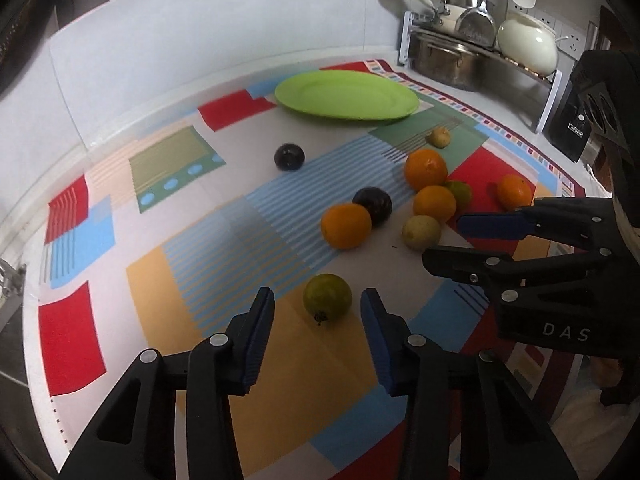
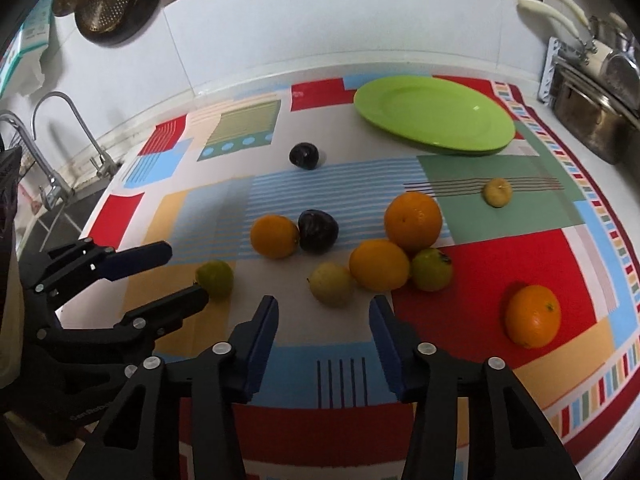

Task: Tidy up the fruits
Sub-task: 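Close the left gripper on a green lime while the right gripper grasps a yellow lemon, then lift the lime in the left gripper while the right gripper carries the lemon toward the green plate, then open the left gripper over the plate while the right gripper releases the lemon there, then move both grippers back toward the remaining fruits on the mat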

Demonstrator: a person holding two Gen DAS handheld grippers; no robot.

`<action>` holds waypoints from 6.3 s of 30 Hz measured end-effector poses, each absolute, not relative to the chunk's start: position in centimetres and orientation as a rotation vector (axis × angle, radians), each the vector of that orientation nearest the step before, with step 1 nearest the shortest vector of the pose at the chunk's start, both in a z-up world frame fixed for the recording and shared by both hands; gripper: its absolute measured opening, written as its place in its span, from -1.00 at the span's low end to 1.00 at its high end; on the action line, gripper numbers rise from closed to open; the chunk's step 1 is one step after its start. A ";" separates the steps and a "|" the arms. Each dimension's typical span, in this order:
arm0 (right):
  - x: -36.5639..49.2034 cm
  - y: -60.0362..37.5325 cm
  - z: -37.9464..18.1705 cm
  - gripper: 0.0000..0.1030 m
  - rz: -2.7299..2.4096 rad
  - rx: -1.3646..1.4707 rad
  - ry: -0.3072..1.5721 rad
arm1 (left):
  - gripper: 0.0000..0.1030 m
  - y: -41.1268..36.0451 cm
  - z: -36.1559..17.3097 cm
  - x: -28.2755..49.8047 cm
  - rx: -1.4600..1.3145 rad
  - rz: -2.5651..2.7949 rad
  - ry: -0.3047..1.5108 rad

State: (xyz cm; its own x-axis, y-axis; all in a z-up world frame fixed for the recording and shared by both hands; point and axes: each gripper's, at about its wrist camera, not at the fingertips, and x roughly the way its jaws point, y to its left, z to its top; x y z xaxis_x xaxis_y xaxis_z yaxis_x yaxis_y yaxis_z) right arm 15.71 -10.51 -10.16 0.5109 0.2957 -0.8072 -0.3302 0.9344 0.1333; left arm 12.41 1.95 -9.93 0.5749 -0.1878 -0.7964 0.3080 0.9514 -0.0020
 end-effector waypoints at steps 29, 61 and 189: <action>17.5 -9.8 -11.9 -0.44 0.399 -0.044 0.996 | -0.45 2.0 -11.1 13.7 0.087 -0.321 0.952; 14.7 -13.6 -4.5 -0.44 0.386 -0.017 0.770 | -0.45 -1.3 -3.0 14.3 0.074 -0.317 0.749; 14.3 -12.0 -5.4 0.00 0.303 -0.243 0.734 | 0.60 0.6 -5.1 13.4 0.260 -0.327 0.676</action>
State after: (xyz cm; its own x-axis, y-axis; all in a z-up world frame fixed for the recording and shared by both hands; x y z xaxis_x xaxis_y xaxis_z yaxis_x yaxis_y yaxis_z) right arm 14.34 -11.97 -5.41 0.7025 0.1849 -0.6873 -0.3530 0.9290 -0.1108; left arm 13.37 0.56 -5.06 0.7329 -0.2102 -0.6471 0.3771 0.9171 0.1291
